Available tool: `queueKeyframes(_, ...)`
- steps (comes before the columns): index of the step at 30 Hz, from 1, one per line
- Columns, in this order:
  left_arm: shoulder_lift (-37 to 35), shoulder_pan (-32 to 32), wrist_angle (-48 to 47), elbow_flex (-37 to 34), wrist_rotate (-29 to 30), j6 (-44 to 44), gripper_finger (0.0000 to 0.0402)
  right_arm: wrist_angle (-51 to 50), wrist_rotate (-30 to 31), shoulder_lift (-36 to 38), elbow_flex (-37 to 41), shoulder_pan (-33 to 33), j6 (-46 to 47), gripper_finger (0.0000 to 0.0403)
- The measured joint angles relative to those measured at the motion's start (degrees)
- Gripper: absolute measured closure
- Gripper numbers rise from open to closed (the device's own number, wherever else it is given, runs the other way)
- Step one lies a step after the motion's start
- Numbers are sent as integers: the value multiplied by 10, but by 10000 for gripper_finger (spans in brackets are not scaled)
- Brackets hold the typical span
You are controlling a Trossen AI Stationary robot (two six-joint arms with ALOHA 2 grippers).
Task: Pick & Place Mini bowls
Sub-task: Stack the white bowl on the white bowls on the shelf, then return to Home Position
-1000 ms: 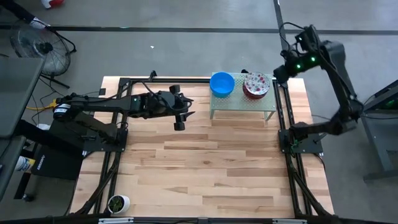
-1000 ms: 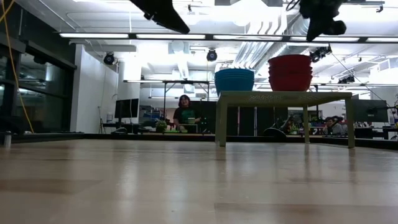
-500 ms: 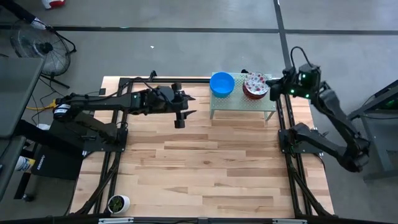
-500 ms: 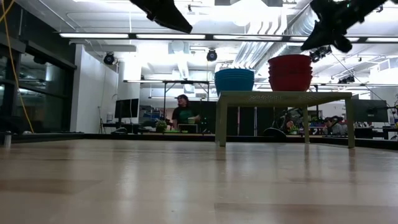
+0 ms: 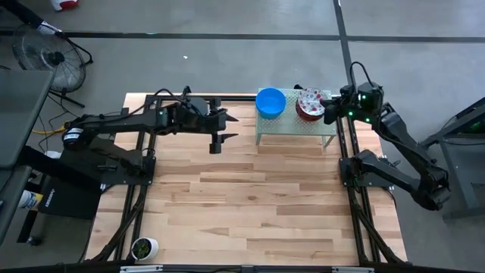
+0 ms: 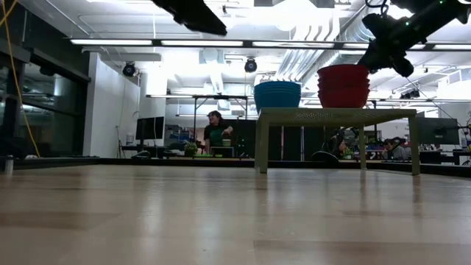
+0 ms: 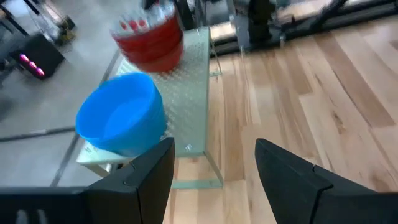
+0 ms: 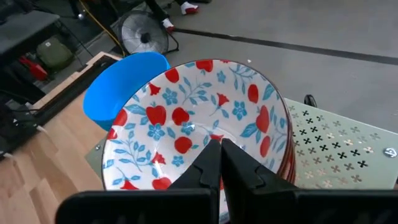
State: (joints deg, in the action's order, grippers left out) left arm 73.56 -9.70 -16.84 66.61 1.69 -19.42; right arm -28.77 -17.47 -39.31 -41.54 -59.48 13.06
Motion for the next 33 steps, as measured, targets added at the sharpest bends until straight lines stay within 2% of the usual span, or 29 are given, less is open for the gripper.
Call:
queueKeyframes(5, -35, 0, 14, -17, -3, -2, 184, -1, -7, 4, -29, 0, 0, 402)
queueKeyframes(7, -58, 1, 65, -42, -9, 4, 184, -6, -11, 6, -58, 0, -1, 402)
queueKeyframes(9, -98, 1, 89, -86, -10, 17, 184, -27, -17, 7, -89, 0, -10, 402)
queueKeyframes(15, -217, 1, 239, -252, 2, 84, 184, -142, -27, 14, -164, 8, -50, 402)
queueKeyframes(21, -306, 7, 421, -403, 12, 123, 184, -211, -26, 63, -153, 41, -53, 402)
queueKeyframes(24, -316, 27, 479, -450, 41, 136, 184, -220, -25, 102, -134, 55, -20, 402)
queueKeyframes(33, -305, 118, 630, -563, 182, 138, 184, -254, -10, 210, -101, 78, 65, 403)
